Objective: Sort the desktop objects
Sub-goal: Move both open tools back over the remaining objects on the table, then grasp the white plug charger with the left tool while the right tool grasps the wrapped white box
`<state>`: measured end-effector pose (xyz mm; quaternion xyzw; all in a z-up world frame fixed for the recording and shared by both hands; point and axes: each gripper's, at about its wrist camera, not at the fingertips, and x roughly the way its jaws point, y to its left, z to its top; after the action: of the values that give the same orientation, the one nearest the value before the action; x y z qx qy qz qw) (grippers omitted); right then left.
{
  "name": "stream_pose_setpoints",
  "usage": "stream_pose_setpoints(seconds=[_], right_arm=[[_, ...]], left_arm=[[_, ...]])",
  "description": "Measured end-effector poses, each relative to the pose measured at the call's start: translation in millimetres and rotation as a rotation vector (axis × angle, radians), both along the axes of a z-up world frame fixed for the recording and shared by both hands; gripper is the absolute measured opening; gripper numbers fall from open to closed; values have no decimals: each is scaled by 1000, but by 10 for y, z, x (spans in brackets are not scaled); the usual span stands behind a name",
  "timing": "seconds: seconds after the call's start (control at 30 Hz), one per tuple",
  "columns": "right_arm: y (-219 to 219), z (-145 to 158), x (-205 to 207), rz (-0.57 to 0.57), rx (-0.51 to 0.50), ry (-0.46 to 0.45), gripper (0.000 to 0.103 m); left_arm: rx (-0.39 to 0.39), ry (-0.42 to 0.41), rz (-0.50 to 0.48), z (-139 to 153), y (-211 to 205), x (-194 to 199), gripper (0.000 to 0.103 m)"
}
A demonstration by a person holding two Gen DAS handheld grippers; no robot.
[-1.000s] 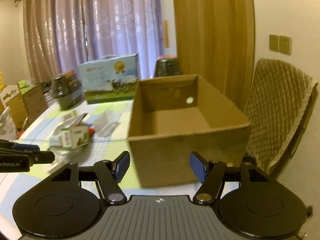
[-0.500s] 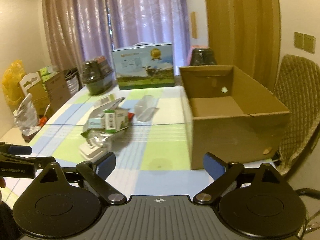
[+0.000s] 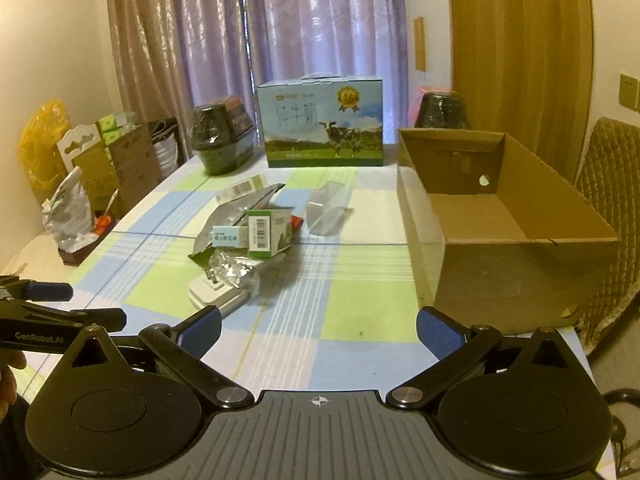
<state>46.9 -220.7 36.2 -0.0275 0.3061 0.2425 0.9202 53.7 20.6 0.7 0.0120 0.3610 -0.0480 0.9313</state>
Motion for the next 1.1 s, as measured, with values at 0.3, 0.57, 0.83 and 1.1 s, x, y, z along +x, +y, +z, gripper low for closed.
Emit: stream_pose_setpoints(seconds=[0.3, 0.57, 0.83, 1.1], right_arm=[[99, -55, 87, 14, -9, 24, 101], [224, -147, 205, 19, -13, 58, 101], [424, -241, 394, 39, -4, 86, 101], [577, -329, 613, 37, -1, 109, 101]], left_arm=[[8, 21, -41, -90, 13, 118, 96], [24, 37, -103, -192, -6, 297, 96], [66, 28, -180, -298, 6, 557, 93], [50, 36, -277, -471, -31, 906, 83]])
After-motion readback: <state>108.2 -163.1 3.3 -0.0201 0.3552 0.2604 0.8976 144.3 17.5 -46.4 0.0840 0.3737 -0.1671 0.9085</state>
